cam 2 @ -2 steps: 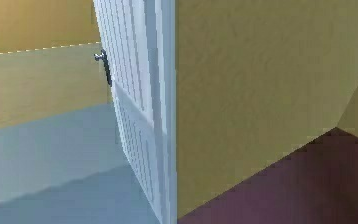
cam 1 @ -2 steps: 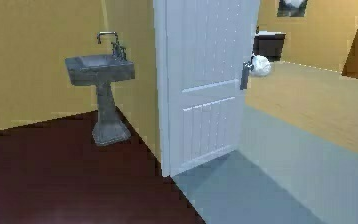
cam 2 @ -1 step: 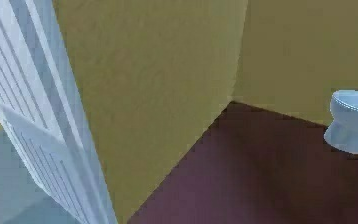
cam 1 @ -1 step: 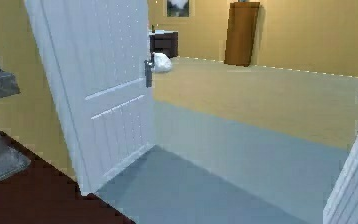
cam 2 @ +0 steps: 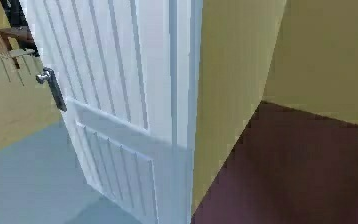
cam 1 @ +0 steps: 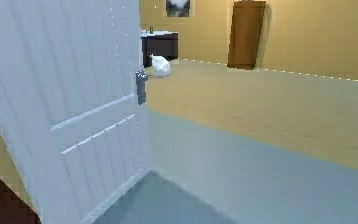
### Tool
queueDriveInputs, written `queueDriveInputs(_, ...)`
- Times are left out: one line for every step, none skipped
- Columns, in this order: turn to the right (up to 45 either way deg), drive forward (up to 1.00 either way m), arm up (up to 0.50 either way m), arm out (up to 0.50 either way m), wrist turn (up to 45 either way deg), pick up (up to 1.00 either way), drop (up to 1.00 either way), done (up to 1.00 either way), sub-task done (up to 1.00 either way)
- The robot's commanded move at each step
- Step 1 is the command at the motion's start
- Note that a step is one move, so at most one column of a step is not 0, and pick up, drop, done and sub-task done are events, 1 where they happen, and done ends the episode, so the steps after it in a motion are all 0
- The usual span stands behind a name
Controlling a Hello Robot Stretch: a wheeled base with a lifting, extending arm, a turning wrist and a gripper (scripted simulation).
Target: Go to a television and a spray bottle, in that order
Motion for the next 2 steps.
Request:
queueDriveInputs(18.0,0.0,0.0,0.0,0.0,0.0,0.0,0.0,0.0)
queueDriveInputs(0.0,1.0,0.0,0.0,0.0,0.0,0.0,0.0,0.0)
